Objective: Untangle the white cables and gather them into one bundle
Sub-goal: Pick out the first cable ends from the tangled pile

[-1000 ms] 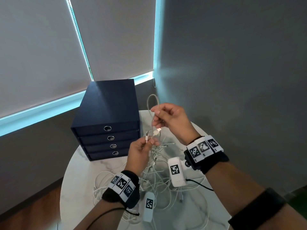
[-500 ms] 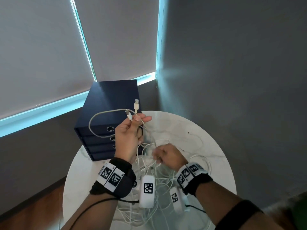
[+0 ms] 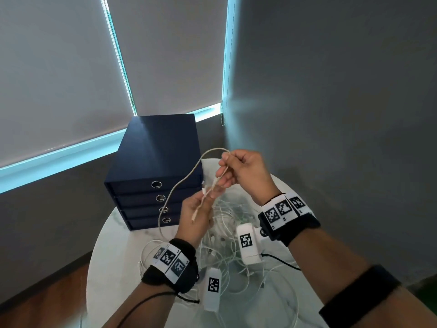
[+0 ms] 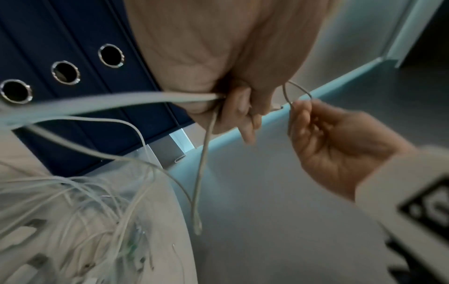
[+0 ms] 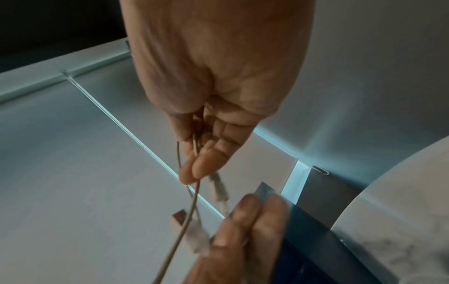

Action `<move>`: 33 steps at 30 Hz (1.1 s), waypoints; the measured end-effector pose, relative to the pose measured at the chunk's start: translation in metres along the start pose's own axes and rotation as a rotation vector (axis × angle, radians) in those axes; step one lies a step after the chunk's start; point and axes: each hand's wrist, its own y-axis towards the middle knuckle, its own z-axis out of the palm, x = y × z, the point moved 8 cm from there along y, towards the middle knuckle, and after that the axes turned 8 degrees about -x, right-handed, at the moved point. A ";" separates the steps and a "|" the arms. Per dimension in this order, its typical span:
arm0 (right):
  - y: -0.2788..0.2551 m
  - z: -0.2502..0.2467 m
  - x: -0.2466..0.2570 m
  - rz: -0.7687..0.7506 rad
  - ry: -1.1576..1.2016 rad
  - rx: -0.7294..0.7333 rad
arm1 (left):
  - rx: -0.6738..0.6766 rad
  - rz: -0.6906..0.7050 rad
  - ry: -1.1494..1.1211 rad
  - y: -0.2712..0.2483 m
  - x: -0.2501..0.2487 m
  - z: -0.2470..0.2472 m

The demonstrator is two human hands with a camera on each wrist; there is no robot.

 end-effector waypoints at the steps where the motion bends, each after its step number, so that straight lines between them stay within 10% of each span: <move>1: 0.001 0.001 0.000 -0.001 0.004 0.005 | 0.037 -0.010 0.036 -0.001 0.004 0.004; 7: 0.015 -0.043 0.010 -0.067 -0.077 -0.160 | -0.022 -0.065 0.109 -0.010 0.029 -0.016; 13: 0.032 -0.190 -0.008 -0.051 -0.546 -0.540 | -0.263 -0.158 0.057 -0.008 0.053 -0.069; 19: -0.011 -0.301 -0.071 0.392 -0.840 -0.769 | -0.244 -0.222 -0.121 -0.006 0.048 -0.059; 22: -0.020 -0.263 -0.088 0.294 -0.793 -0.628 | -0.151 -0.247 -0.211 -0.006 0.043 -0.033; 29: -0.066 -0.014 -0.110 0.172 -0.203 0.330 | -0.117 -0.227 -0.318 -0.003 0.030 0.019; 33: -0.085 0.019 -0.136 0.263 -0.135 0.329 | -0.208 -0.152 -0.387 0.005 0.011 -0.004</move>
